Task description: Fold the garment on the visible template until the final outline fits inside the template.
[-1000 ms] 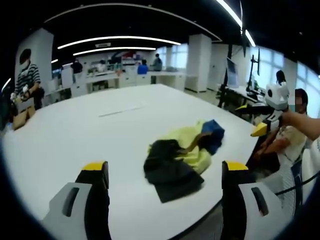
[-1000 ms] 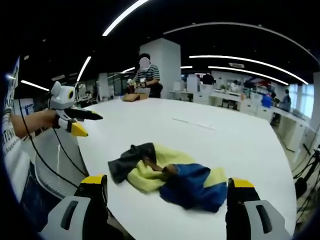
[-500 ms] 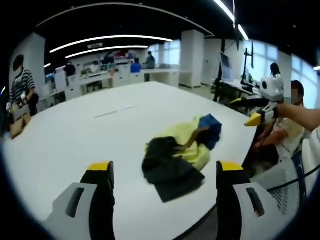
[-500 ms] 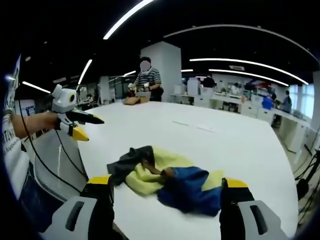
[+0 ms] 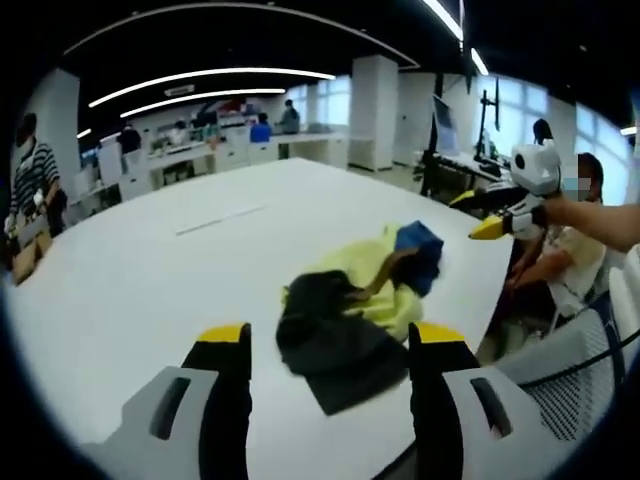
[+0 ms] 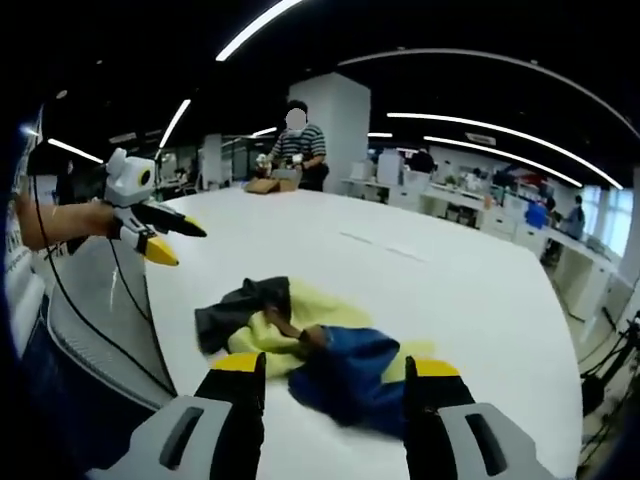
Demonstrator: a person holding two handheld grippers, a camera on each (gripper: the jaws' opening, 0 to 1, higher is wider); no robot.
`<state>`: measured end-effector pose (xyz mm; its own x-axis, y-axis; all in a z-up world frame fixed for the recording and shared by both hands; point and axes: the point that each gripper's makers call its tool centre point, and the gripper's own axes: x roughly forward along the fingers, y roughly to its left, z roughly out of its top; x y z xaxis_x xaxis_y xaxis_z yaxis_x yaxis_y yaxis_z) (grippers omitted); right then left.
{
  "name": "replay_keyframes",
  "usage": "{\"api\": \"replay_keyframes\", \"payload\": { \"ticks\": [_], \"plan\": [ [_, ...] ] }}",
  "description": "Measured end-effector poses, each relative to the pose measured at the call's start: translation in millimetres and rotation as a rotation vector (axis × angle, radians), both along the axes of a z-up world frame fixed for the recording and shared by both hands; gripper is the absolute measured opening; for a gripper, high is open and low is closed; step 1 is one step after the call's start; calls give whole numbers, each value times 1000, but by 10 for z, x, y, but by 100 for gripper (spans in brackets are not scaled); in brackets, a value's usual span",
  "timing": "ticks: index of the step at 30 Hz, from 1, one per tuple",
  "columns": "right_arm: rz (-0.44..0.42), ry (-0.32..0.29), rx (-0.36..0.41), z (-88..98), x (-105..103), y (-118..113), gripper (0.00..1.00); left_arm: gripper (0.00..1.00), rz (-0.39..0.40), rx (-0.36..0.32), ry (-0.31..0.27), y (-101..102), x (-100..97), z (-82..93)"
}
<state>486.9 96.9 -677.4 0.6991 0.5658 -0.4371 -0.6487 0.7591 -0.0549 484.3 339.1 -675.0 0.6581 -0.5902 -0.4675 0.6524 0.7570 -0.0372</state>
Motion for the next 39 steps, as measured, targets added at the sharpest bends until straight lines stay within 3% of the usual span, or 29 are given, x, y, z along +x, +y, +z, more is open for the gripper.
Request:
{"api": "replay_keyframes", "payload": {
  "ticks": [5, 16, 25, 33, 39],
  "plan": [
    [29, -3, -31, -64, 80, 16, 46, 52, -4, -38, 12, -71, 105, -17],
    [102, -1, -85, -174, 222, 112, 39, 42, -59, -29, 39, -254, 257, -171],
    [189, -2, -180, -320, 317, 208, 32, 35, -105, 4, 59, -447, 405, -347],
    [271, -10, -260, -439, 372, 268, 26, 30, -111, 42, 87, -476, 529, -556],
    [322, -29, -327, -499, 396, 306, 22, 26, -112, 46, 94, -511, 601, -618]
  ]
}}
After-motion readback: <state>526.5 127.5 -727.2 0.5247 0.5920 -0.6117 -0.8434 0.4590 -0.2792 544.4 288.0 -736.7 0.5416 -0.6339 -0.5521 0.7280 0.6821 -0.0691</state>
